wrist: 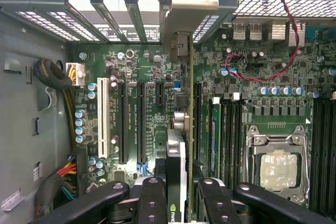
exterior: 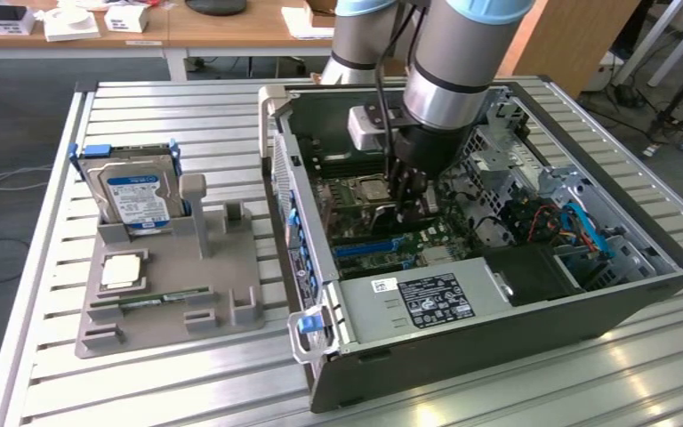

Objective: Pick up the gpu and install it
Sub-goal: 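Insert the gpu into the slot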

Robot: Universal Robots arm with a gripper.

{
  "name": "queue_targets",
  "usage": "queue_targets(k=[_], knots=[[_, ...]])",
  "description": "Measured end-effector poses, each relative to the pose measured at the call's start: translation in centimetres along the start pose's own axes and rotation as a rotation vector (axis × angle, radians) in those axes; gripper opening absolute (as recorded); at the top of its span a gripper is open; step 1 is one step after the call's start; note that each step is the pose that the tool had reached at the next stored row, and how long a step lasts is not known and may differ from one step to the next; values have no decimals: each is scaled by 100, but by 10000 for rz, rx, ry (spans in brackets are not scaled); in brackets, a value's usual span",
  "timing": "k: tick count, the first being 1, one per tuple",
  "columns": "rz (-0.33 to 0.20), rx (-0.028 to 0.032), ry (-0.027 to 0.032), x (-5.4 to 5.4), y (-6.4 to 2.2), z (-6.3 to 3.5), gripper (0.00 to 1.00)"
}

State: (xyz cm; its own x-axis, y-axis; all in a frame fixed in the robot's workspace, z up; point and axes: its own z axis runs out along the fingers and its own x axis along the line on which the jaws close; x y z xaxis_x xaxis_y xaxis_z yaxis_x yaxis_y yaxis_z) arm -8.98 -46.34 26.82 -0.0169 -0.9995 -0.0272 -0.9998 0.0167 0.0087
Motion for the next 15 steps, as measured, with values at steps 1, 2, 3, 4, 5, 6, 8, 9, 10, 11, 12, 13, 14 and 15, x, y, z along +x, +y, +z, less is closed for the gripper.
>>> queue_targets(k=[1,2,3,4,5,6,8,9,10,11,12,13,14,15], knots=[[0,0,0,0,5,1,28],[0,-1,1,0,8,1,28],[-1,-1,1,0,9,1,28],[0,-1,0,0,11,1,28],[-1,0,0,0,12,1,28],[-1,-1,0,1,12,1,28],[0,-1,1,1,12,1,28],[0,-1,1,1,14,1,28],[3,6,2,1,18,1,28],[0,10,1,1,18,1,28],[-1,12,0,1,19,1,28],[-1,16,0,1,21,1,28],[-1,16,0,1,22,1,28],[0,16,0,1,22,1,28]])
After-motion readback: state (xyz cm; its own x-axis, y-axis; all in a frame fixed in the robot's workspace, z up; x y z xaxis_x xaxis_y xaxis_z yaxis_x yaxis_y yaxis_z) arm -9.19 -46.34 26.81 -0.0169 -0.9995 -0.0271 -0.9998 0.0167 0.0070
